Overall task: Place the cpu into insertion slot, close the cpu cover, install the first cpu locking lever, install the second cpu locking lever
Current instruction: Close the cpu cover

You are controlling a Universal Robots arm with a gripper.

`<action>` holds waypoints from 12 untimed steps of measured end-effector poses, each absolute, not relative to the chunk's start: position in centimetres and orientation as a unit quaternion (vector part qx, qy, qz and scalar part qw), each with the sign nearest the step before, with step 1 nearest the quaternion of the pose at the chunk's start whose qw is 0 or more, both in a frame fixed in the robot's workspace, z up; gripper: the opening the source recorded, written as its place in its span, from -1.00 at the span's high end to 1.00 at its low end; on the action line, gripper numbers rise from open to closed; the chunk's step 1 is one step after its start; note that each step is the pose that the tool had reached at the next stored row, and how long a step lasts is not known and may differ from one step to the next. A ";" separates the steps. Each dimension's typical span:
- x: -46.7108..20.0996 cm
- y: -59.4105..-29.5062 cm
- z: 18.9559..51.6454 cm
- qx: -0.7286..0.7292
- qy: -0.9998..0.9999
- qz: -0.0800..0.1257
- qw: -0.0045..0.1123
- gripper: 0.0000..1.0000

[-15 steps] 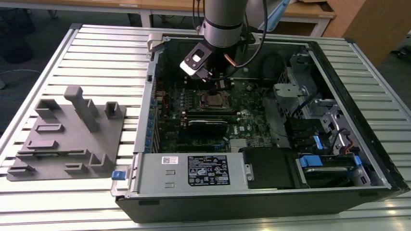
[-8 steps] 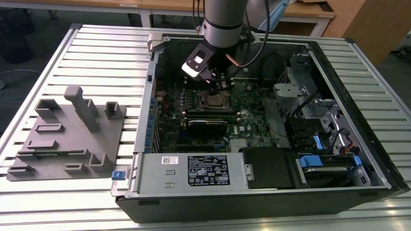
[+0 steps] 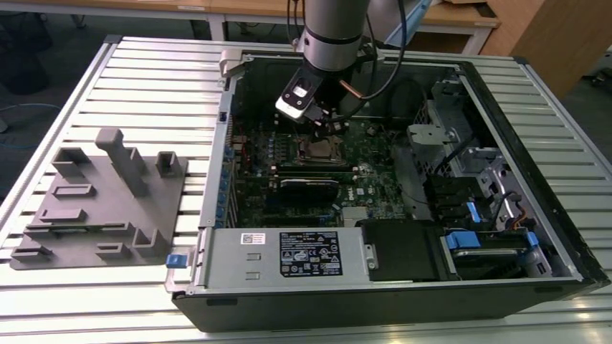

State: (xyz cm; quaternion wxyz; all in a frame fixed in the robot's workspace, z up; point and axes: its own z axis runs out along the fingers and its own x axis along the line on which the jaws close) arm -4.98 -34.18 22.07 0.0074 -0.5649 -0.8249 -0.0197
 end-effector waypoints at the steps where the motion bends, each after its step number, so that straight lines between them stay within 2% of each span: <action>1: -5.0 -34.2 22.1 -0.564 -0.825 -0.020 0.007 0.79; 12: -5.0 -34.2 22.1 -0.564 -0.826 -0.020 0.007 0.79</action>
